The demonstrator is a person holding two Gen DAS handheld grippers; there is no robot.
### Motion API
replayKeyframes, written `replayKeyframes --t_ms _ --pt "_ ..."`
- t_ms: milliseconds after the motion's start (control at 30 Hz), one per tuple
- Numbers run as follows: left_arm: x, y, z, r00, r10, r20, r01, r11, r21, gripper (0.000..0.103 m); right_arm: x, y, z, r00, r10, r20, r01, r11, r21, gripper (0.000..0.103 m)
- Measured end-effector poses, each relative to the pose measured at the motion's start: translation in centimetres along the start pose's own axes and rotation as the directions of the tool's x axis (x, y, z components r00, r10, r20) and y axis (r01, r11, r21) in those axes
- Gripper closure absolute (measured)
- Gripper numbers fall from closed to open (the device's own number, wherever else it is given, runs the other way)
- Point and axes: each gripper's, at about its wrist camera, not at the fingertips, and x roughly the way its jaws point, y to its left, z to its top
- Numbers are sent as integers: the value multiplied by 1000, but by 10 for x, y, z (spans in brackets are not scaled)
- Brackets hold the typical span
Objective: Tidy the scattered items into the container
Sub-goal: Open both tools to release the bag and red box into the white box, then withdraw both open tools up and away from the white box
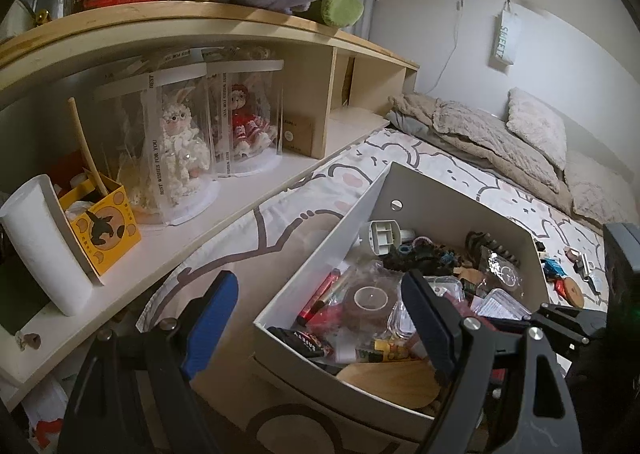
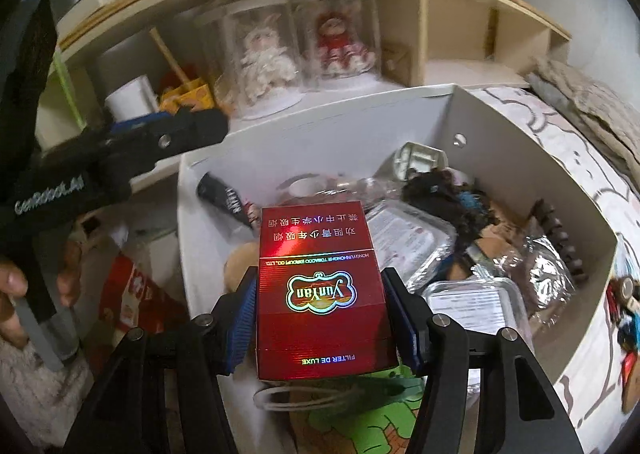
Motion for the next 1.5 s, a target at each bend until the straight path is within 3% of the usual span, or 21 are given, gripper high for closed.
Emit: replayKeyframes --t_ms 233,367,433,667,1167,1267,1500 --pt "-1 -3 -2 1000 -6 -3 6 1000 8 19 2 2 -7 997 46 -58 -47 999 -25 40" --pt "-2 -6 -2 1000 -8 -5 8 1000 14 19 -5 -9 -6 999 29 -28 -28 999 17 4" --pt "-4 -8 -2 1000 -6 -4 6 1000 16 19 -12 -16 -6 999 53 -7 -52 997 53 3" --pt "-8 -12 -2 1000 -9 -2 9 1000 23 19 -25 -28 -5 999 25 40 -29 994 109 3" --pt "-21 -28 3 1000 -3 9 2 999 54 19 -51 -37 -5 990 -72 122 57 991 117 0" --pt "-26 -32 2 1000 7 22 -8 998 56 5 -59 -40 -7 986 -93 138 75 989 126 0" --pt "-40 -39 3 999 0 41 -2 998 55 0 -84 -48 -14 976 -126 176 100 983 152 0"
